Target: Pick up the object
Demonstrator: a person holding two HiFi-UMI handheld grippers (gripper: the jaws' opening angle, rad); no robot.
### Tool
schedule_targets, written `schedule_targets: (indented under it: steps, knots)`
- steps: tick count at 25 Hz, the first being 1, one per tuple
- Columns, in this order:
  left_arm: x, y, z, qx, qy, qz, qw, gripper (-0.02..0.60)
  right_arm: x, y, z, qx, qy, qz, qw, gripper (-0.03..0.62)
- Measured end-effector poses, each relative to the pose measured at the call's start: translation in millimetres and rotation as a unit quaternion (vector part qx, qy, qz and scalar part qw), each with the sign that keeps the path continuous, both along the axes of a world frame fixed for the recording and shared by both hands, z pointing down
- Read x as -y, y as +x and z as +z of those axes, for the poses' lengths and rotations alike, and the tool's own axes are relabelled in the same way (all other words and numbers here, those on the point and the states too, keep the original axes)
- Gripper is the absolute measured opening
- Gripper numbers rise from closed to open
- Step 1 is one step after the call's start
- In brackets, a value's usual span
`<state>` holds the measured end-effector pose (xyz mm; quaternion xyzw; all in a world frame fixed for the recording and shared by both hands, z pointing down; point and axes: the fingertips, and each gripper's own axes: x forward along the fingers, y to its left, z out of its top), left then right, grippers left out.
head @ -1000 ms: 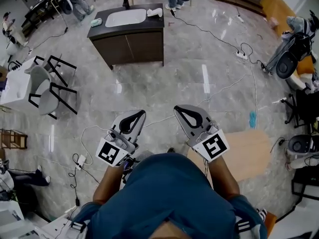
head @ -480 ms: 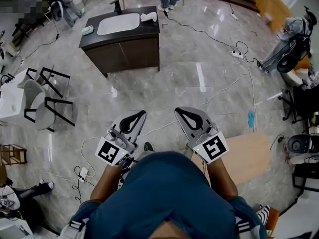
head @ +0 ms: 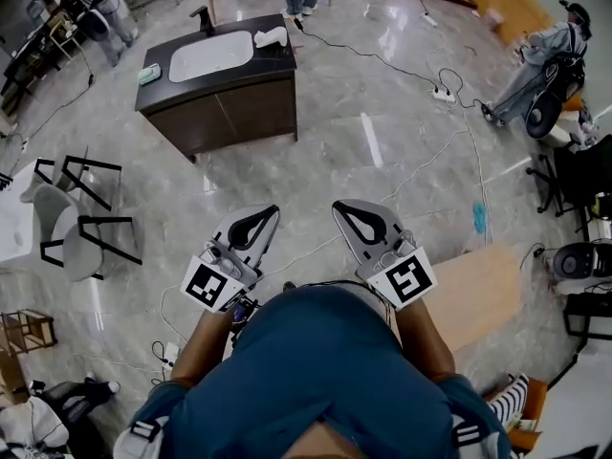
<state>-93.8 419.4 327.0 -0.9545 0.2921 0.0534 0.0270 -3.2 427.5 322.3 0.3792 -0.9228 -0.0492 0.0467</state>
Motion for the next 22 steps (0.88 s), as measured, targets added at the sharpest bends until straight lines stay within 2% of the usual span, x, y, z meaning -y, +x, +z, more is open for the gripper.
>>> schedule_targets:
  steps: [6, 12, 15, 22]
  knots:
    - [33.4, 8.2, 8.2, -0.002, -0.009, 0.000, 1.0000, 0.004, 36.3, 11.0, 7.5, -0.006, -0.015, 0.004, 1.000, 0.014]
    - [68.6, 25.6, 13.9, 0.001, -0.017, -0.026, 0.9995, 0.003, 83.2, 25.0, 12.5, -0.003, -0.009, -0.025, 1.000, 0.014]
    - [93.5, 38.8, 15.6, 0.007, -0.017, -0.037, 0.9991, 0.004, 111.2, 37.1, 8.5, 0.000, 0.001, -0.039, 0.999, 0.014]
    - [139.1, 80.8, 13.4, 0.008, -0.011, -0.057, 0.9983, 0.003, 161.4, 75.3, 16.1, 0.000, -0.008, -0.060, 0.998, 0.014]
